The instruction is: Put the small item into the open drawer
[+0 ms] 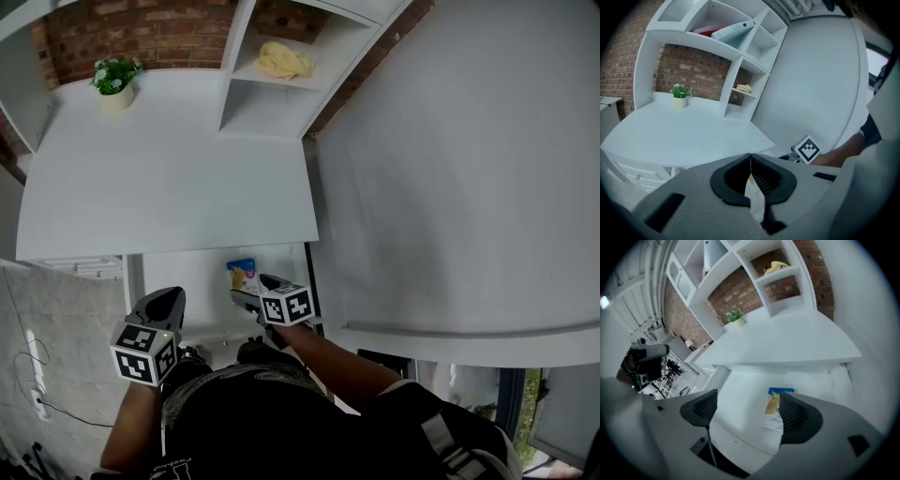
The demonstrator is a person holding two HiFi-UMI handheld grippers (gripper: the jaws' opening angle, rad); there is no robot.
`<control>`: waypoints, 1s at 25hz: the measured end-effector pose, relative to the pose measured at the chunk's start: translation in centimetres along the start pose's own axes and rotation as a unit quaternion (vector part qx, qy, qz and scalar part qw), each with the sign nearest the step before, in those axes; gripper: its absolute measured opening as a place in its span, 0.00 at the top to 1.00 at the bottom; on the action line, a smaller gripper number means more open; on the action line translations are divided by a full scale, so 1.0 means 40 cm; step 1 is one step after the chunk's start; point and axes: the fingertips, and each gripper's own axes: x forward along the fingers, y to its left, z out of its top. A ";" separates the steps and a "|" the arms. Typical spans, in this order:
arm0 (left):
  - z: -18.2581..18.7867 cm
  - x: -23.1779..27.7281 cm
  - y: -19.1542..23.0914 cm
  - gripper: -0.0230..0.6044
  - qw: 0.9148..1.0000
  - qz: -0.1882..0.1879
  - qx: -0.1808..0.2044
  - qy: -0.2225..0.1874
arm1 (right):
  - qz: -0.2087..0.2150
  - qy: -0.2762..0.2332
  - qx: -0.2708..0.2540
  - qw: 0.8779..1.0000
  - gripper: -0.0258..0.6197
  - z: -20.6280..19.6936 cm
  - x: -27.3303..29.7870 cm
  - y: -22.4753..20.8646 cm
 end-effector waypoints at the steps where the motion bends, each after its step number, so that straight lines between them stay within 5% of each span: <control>1: 0.003 0.001 -0.004 0.93 1.000 -0.004 0.003 0.000 | 0.005 -0.017 -0.008 1.000 0.34 0.019 -0.024 0.020; 3: 0.010 0.001 -0.013 0.93 1.000 -0.012 0.010 -0.002 | 0.008 -0.048 -0.024 0.999 0.64 0.054 -0.068 0.052; 10: 0.031 -0.014 -0.028 0.93 0.999 -0.037 0.030 -0.005 | 0.025 -0.105 -0.040 0.993 0.94 0.113 -0.149 0.139; 25: 0.038 -0.090 -0.039 0.93 0.992 -0.103 0.068 -0.004 | 0.007 -0.156 -0.036 0.987 0.96 0.092 -0.204 0.269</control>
